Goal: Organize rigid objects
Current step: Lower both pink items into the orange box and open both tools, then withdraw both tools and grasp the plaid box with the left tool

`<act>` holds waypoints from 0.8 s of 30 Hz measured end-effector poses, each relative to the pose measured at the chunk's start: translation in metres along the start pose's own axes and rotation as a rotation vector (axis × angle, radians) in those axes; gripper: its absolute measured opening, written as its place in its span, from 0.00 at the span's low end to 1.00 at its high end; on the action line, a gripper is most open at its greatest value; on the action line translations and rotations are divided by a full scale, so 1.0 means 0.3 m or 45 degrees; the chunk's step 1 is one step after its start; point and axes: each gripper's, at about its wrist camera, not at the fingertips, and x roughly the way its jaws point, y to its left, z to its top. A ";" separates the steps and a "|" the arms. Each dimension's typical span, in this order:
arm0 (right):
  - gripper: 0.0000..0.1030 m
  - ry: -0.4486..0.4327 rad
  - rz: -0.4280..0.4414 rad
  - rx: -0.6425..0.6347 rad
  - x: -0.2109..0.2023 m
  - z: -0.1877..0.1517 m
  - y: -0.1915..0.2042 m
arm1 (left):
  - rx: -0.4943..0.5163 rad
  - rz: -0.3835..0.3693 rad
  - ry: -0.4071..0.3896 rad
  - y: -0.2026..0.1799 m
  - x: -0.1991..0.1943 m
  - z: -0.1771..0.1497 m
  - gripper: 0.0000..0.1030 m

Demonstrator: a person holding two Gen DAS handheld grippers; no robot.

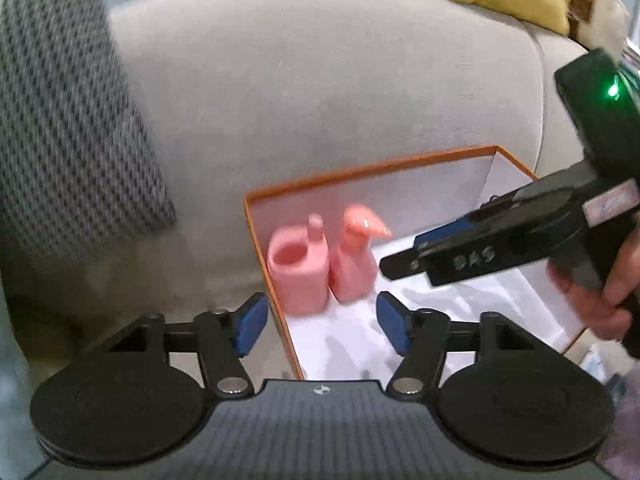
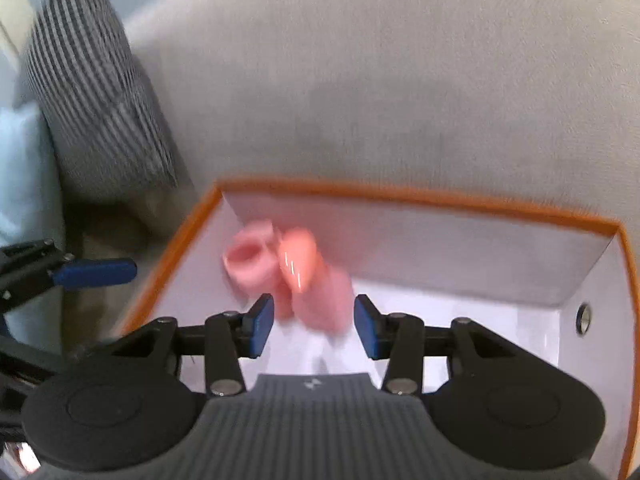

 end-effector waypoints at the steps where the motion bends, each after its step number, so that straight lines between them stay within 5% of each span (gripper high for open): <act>1: 0.44 0.039 0.004 -0.020 0.029 0.002 0.011 | -0.026 -0.008 0.002 0.045 0.003 -0.018 0.66; 6: 0.44 0.150 -0.057 -0.079 0.132 0.010 0.041 | -0.042 -0.020 -0.002 0.051 0.022 -0.051 0.52; 10: 0.37 0.177 -0.087 -0.072 0.211 0.035 0.069 | -0.078 -0.050 -0.012 0.069 0.014 -0.067 0.50; 24: 0.37 0.144 -0.152 0.007 0.248 0.050 0.073 | -0.153 -0.077 -0.036 0.107 -0.070 -0.118 0.50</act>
